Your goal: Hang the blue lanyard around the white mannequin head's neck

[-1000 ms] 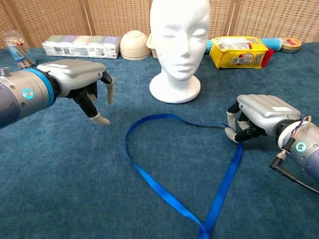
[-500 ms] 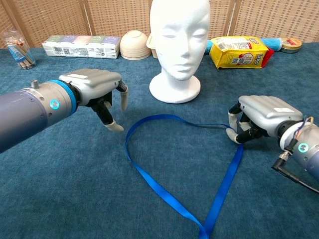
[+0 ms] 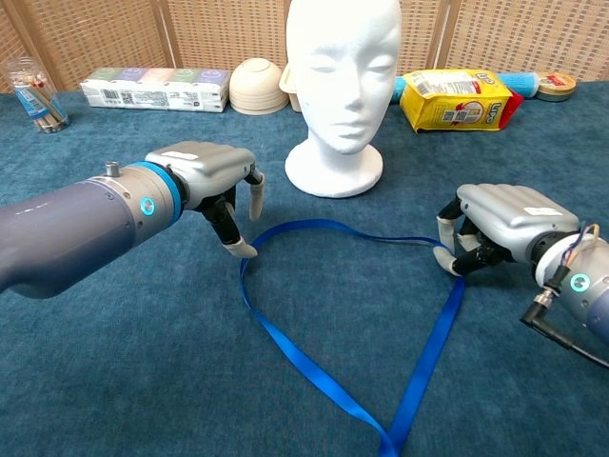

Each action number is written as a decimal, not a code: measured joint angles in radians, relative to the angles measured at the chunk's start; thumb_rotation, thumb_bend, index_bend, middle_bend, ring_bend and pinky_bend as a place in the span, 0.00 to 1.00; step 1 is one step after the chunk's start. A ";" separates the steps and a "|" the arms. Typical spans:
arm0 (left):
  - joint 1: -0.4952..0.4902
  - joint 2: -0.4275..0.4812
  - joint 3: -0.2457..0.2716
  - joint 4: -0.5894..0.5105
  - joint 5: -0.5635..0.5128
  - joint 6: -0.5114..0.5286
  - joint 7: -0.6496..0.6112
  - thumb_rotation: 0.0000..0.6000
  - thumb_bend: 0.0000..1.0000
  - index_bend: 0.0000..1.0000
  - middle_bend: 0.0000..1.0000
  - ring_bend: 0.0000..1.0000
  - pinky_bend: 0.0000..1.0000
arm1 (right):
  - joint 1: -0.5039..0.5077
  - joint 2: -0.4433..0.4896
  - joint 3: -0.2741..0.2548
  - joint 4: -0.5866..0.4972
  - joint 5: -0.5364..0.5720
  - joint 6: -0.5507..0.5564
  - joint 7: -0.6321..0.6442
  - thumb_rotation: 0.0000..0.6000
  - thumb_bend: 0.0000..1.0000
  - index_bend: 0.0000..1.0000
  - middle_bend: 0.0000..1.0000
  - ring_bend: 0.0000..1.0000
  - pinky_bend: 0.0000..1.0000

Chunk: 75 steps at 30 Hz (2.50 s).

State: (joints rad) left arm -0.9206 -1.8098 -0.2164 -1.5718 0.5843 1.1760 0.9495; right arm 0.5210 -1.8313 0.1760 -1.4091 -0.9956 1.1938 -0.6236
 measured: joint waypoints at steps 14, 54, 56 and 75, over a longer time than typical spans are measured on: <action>-0.030 -0.041 -0.029 0.039 -0.060 0.007 0.014 0.80 0.19 0.45 0.97 1.00 0.94 | -0.002 0.006 0.001 0.004 0.005 -0.010 0.007 0.80 0.51 0.59 0.88 1.00 1.00; -0.059 -0.095 -0.029 0.117 -0.133 0.011 0.068 0.83 0.35 0.54 0.99 1.00 0.96 | -0.009 0.010 0.005 0.005 0.022 -0.028 0.041 0.80 0.51 0.60 0.88 1.00 1.00; -0.059 -0.094 -0.028 0.119 -0.137 0.007 0.071 0.82 0.35 0.54 0.99 1.00 0.96 | -0.009 0.010 0.004 0.005 0.022 -0.029 0.042 0.79 0.51 0.60 0.88 1.00 1.00; -0.064 -0.097 -0.040 0.109 -0.126 0.001 0.056 0.84 0.36 0.54 1.00 1.00 0.96 | -0.011 0.012 0.004 0.004 0.029 -0.031 0.045 0.79 0.51 0.61 0.88 1.00 1.00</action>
State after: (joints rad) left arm -0.9849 -1.9064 -0.2562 -1.4629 0.4587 1.1772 1.0054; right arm 0.5096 -1.8194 0.1802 -1.4051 -0.9668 1.1626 -0.5788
